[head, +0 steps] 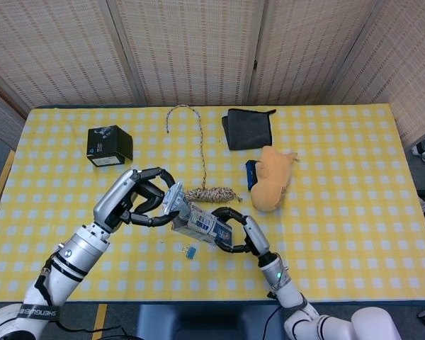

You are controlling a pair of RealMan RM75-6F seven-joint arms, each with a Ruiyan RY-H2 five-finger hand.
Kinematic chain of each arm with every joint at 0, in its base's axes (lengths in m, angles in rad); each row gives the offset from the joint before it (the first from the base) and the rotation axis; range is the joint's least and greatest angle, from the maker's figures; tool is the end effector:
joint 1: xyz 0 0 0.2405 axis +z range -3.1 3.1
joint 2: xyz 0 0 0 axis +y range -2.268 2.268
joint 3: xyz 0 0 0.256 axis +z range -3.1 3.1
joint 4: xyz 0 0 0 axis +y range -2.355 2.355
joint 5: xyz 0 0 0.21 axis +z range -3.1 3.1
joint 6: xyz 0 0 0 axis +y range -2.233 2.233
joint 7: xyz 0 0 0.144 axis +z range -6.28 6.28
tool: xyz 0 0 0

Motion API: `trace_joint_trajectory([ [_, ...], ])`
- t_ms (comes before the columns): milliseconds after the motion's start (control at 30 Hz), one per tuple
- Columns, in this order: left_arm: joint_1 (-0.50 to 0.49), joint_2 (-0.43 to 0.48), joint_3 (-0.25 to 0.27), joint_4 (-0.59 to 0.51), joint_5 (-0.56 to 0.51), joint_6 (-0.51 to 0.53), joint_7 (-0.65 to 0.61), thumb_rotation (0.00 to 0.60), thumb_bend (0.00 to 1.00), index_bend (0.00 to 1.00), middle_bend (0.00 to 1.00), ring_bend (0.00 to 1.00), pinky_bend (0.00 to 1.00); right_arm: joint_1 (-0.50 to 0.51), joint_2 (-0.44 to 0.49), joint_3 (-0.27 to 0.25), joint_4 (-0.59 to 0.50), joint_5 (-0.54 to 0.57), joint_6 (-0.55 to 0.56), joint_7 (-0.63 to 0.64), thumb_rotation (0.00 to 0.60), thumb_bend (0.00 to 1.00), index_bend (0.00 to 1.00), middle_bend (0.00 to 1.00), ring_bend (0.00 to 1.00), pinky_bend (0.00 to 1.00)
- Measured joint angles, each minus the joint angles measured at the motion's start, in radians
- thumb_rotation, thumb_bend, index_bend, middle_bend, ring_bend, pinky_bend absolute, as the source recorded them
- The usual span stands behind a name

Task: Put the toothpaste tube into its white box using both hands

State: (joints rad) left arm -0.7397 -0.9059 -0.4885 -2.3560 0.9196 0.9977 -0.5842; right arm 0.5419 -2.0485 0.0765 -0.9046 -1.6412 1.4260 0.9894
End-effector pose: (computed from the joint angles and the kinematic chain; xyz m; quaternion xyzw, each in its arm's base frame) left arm -0.0047 0.2817 0.1627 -0.4657 -0.6521 -0.5962 0.0499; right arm -0.1474 -0.2709 -0.0956 0.4526 -0.5821 0.6712 0.0758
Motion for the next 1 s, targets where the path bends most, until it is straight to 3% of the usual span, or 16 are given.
trace_joint_trajectory([
  [600, 0.001, -0.047, -0.017, 0.000, -0.029, 0.028, 0.020, 0.600, 0.35, 0.80, 1.00, 1.00, 1.00, 0.027, -0.054, 0.014, 0.064, 0.004, 0.008, 0.075, 0.600, 0.32, 0.41, 0.33, 0.39, 0.40],
  [1000, 0.033, -0.043, -0.037, 0.000, -0.046, 0.063, 0.017, 0.600, 0.36, 0.80, 1.00, 1.00, 1.00, 0.016, -0.053, 0.025, 0.065, -0.011, 0.113, 0.145, 0.600, 0.32, 0.41, 0.33, 0.39, 0.40],
])
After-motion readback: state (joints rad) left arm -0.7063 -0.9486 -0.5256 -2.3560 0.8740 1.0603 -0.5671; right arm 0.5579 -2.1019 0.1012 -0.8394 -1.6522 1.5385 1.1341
